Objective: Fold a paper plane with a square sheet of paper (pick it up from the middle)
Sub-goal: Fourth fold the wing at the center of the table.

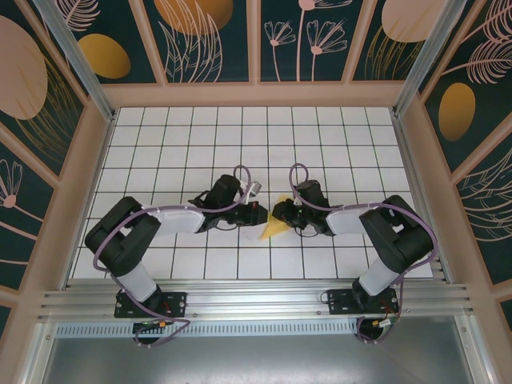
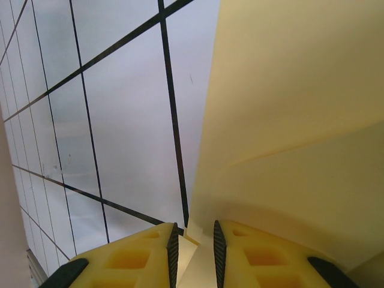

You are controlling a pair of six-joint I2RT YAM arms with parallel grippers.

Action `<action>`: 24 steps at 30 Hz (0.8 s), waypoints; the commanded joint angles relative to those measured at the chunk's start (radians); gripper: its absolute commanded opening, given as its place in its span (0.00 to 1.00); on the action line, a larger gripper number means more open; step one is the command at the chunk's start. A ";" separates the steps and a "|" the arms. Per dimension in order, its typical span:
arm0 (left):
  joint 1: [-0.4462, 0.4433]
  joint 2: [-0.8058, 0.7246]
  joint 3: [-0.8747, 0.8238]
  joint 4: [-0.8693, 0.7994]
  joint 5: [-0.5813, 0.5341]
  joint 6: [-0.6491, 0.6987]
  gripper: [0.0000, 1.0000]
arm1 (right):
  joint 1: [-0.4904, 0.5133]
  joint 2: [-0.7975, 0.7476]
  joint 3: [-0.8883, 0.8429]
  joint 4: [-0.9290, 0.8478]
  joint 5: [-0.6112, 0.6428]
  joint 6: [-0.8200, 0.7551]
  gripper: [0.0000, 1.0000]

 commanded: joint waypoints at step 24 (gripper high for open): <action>-0.038 0.171 -0.121 -0.028 0.074 0.038 0.09 | -0.006 0.040 -0.039 -0.118 0.064 -0.011 0.26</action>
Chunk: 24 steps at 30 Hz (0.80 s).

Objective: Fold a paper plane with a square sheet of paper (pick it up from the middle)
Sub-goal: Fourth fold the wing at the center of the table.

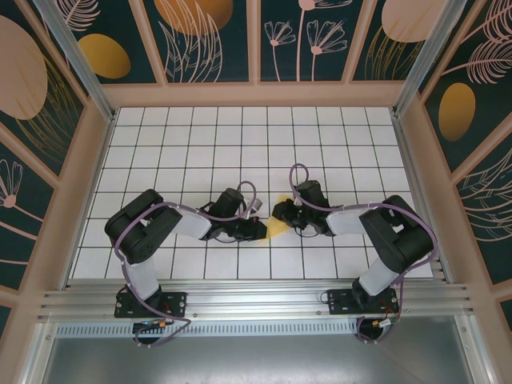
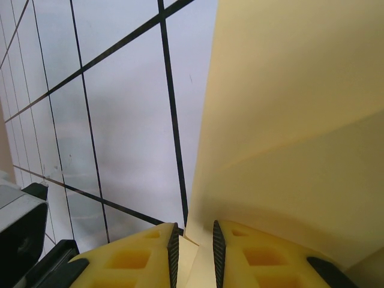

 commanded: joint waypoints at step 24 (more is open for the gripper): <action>-0.014 -0.262 0.050 -0.240 -0.134 0.040 0.14 | 0.002 0.065 -0.010 -0.158 0.080 -0.014 0.25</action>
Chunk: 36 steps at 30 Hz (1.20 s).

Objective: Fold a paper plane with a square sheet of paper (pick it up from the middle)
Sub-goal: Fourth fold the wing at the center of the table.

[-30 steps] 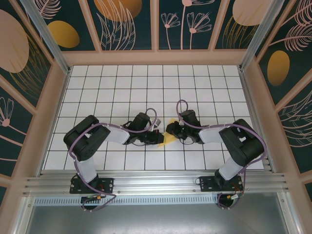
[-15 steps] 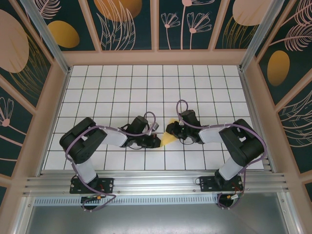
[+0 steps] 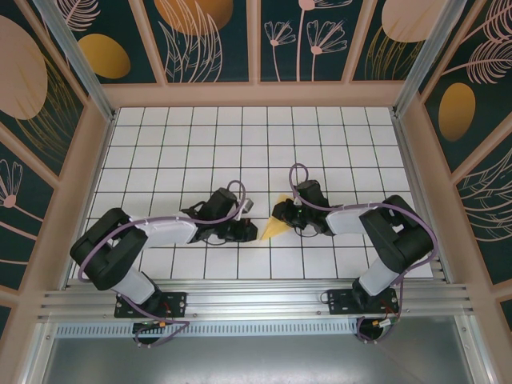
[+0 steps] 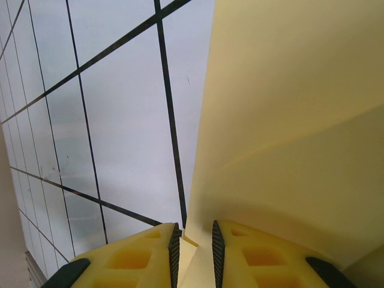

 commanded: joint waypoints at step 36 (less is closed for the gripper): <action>-0.044 0.294 0.108 0.015 -0.245 0.020 0.07 | -0.002 0.026 0.012 -0.162 0.046 0.005 0.24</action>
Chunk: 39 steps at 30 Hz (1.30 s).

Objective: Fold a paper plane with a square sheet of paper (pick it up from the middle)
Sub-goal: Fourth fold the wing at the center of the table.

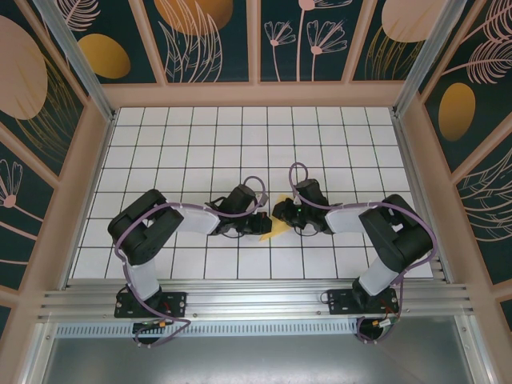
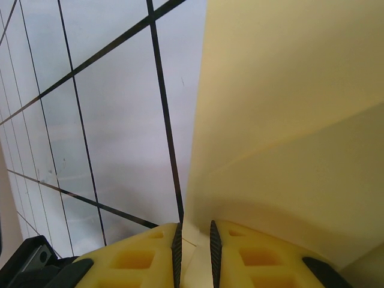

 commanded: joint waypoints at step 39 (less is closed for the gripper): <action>0.002 0.051 -0.075 -0.224 -0.227 0.040 0.00 | -0.069 0.050 0.054 -0.154 0.074 -0.114 0.03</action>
